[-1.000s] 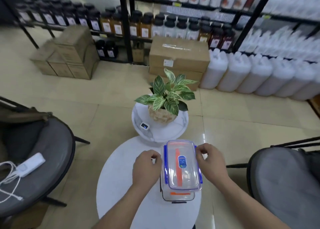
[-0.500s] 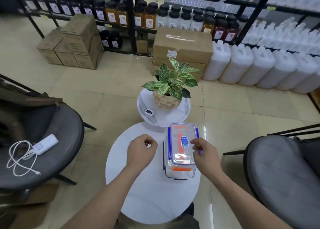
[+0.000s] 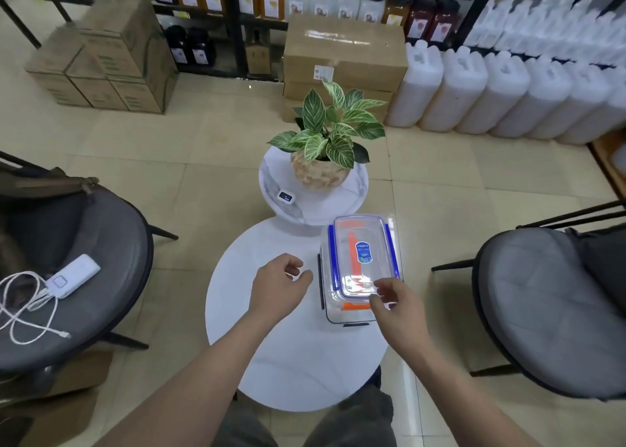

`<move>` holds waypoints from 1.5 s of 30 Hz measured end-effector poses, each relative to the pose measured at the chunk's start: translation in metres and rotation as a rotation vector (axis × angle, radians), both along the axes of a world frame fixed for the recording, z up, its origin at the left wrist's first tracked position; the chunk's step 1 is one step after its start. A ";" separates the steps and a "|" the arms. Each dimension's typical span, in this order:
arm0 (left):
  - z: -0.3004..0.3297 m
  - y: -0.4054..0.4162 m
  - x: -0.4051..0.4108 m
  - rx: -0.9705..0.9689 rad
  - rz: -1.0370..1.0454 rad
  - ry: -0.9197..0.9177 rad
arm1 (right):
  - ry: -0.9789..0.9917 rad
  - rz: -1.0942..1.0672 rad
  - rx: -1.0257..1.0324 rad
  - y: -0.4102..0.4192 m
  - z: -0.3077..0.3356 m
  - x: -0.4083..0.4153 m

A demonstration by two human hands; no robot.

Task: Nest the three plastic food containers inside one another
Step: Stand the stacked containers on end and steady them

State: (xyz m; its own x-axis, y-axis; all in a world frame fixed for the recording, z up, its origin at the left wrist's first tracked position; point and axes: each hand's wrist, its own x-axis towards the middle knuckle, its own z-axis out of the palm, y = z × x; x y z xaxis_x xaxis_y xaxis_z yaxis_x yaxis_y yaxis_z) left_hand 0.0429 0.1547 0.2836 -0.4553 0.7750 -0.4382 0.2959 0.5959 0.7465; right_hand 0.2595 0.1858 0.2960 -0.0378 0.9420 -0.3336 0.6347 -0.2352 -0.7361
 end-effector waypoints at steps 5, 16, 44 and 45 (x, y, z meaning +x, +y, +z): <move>-0.037 0.007 -0.003 -0.061 0.034 -0.121 | 0.065 -0.191 -0.184 -0.027 -0.032 0.000; -0.166 0.035 -0.011 -0.187 -0.032 -0.259 | 0.219 -0.509 -0.612 -0.050 -0.155 -0.020; -0.329 0.138 -0.007 -0.127 -0.029 -0.409 | 0.719 -1.113 -0.815 -0.002 -0.297 -0.102; -0.329 0.139 -0.006 -0.132 -0.020 -0.418 | 0.710 -1.103 -0.826 -0.002 -0.297 -0.101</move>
